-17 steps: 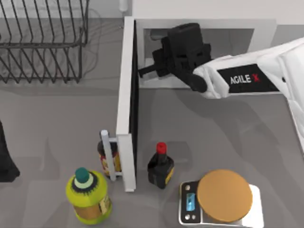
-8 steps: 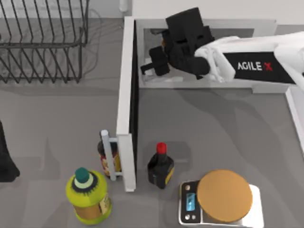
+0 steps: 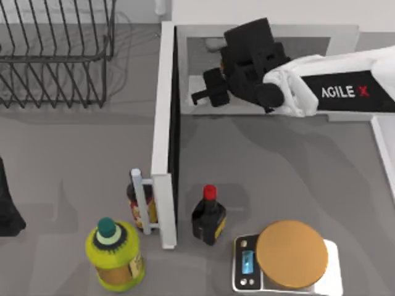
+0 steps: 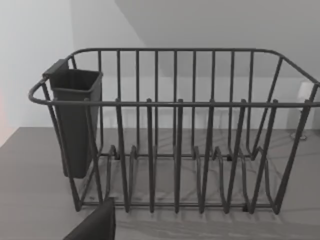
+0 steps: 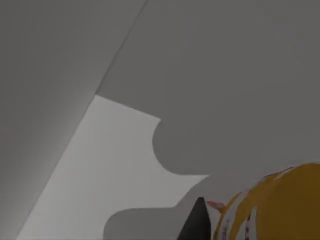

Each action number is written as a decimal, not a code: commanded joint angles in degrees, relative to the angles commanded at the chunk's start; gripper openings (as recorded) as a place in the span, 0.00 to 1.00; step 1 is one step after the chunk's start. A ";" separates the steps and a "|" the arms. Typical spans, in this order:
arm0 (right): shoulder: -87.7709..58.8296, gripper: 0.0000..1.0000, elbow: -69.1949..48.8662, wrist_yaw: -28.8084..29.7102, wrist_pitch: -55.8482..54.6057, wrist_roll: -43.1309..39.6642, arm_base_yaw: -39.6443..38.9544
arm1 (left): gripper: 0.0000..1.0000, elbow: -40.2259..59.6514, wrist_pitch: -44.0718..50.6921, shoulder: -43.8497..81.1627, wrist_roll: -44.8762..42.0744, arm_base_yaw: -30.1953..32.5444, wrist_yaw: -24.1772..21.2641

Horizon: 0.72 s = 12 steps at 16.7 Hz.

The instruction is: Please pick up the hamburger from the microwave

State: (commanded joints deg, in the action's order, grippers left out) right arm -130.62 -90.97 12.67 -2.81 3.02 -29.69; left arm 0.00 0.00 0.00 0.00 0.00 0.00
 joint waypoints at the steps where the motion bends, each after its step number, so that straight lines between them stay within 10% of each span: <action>1: 2.90 0.00 3.00 0.88 -1.00 0.51 0.06 | 1.00 0.00 0.00 0.00 0.00 0.00 0.00; 12: 44.91 0.00 48.12 13.19 -14.90 7.60 0.94 | 1.00 0.00 0.00 0.00 0.00 0.00 0.00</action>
State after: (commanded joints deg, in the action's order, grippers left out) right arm -85.71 -42.85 25.85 -17.71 10.62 -28.75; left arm 0.00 0.00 0.00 0.00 0.00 0.00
